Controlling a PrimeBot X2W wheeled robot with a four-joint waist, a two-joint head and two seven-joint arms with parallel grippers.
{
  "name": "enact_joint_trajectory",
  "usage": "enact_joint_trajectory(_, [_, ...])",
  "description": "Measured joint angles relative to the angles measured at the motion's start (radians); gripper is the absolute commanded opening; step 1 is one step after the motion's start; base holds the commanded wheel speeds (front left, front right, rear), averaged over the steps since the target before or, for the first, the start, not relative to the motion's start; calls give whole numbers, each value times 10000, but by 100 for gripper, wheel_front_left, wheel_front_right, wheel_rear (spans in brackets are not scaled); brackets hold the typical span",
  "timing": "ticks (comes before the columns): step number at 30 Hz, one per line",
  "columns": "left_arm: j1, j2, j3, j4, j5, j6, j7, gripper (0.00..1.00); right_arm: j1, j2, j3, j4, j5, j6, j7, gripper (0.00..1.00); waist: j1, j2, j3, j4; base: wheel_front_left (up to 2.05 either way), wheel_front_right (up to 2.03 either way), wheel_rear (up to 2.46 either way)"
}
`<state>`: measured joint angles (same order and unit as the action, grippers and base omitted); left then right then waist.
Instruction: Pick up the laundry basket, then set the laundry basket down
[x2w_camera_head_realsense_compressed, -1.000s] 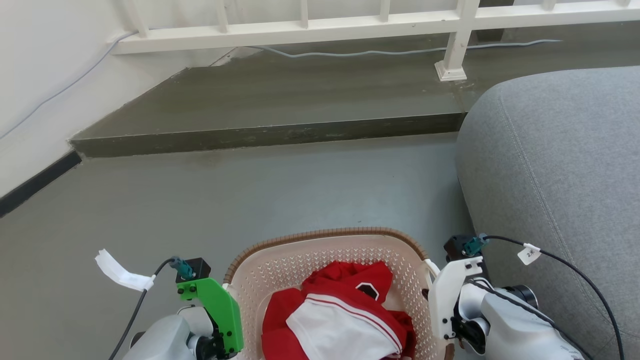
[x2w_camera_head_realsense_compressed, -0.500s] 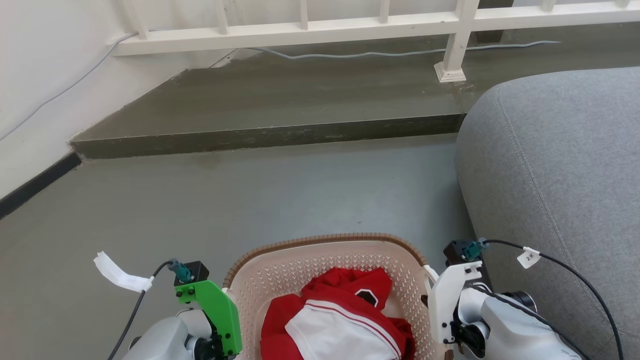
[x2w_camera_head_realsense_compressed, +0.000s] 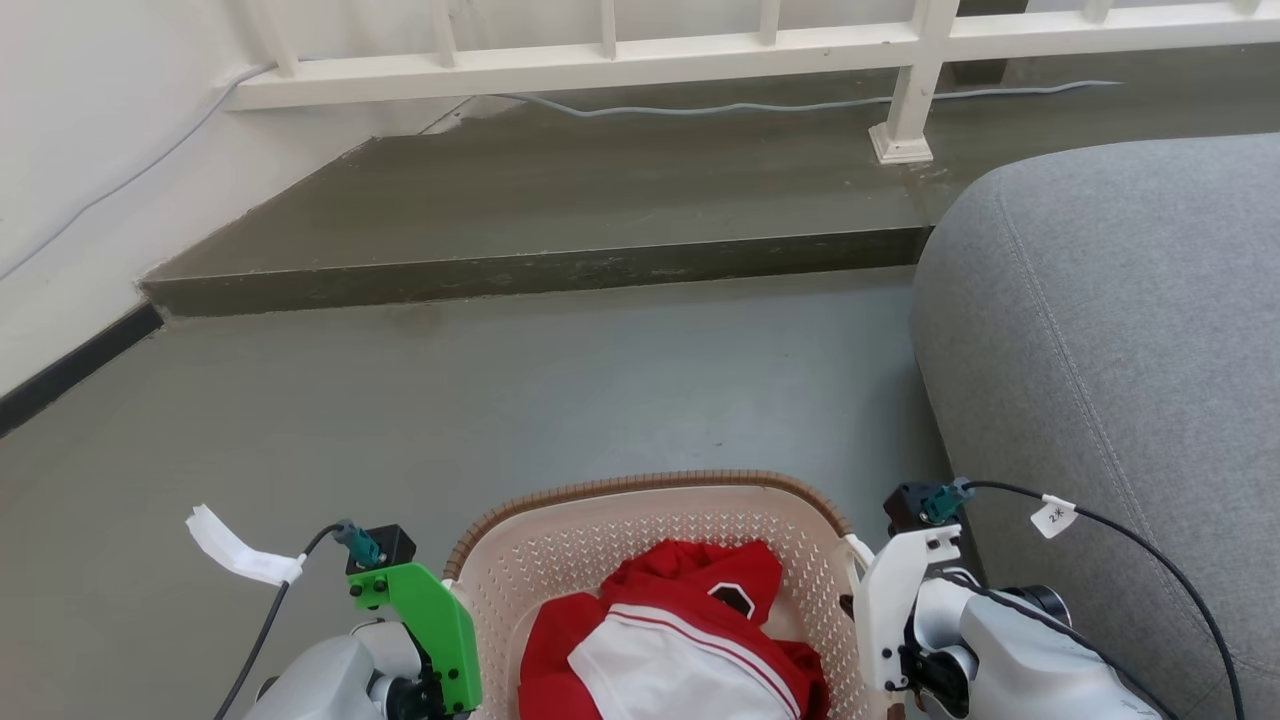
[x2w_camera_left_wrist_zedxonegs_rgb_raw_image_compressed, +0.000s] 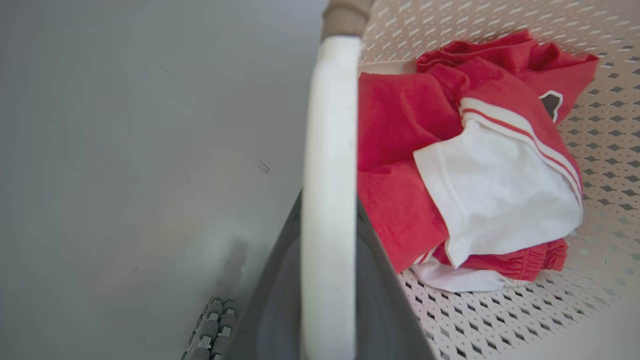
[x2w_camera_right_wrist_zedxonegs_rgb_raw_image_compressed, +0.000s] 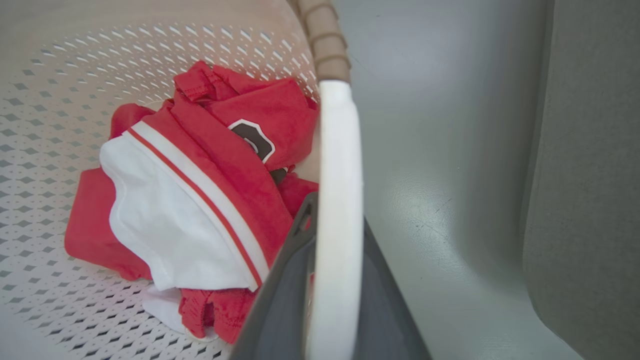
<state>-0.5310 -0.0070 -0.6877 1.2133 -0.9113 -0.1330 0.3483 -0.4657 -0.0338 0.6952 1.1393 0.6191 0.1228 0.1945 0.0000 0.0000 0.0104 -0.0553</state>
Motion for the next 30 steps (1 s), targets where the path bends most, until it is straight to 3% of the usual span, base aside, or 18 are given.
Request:
enact_joint_trajectory(19, [-11,6,-165,58,-10,2,-251,0,-21,-12,194,44,347,-2,-33,0,0,0,147,-60,0,0,0])
enact_joint_trajectory(30, [-570,29,-268,-104,119,102,-901,0,-658,-21,157,50,353,-291,-545,0,0,0,979,-74,0,0,0])
